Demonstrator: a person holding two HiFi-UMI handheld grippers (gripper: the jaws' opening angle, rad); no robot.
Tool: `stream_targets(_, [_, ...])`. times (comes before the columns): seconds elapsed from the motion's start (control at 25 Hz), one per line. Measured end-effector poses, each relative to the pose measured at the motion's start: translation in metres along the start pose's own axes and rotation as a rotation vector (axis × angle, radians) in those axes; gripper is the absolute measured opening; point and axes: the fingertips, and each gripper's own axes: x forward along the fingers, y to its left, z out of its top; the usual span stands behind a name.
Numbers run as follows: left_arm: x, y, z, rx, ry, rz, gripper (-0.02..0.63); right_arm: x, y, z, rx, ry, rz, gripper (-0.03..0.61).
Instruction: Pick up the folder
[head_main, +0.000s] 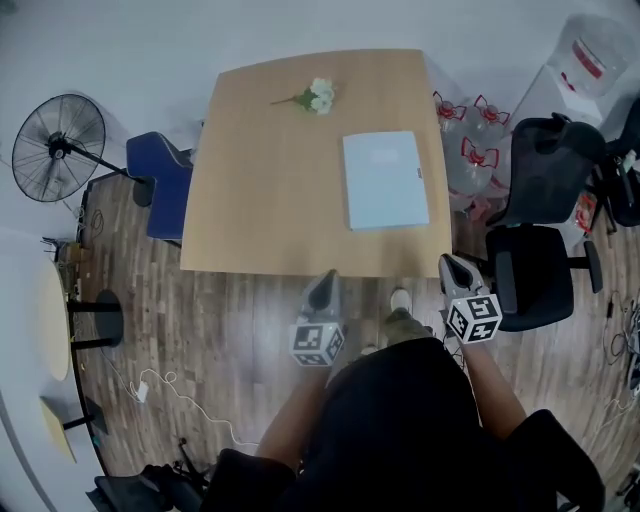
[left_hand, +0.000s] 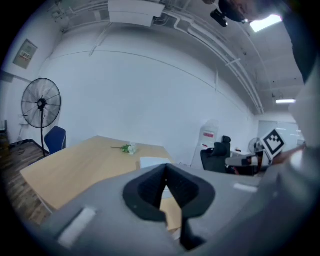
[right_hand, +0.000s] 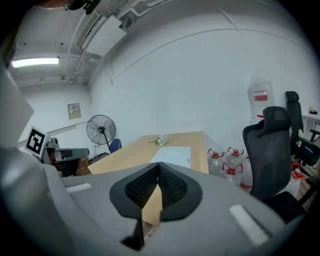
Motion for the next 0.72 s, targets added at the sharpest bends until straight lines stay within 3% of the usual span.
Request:
stream_targets(0.48, [0.136, 0.018, -0.034, -0.080, 0.123, 0.055, 0.003, 0.096, -0.101, -0.003, 0.041, 0.108, 0.098, 0.002])
stream_targets(0.72, [0.182, 0.043, -0.052, -0.089, 0.186, 0.074, 0.003, 0.139, -0.122, -0.010, 0.058, 0.170, 0.098, 0.025])
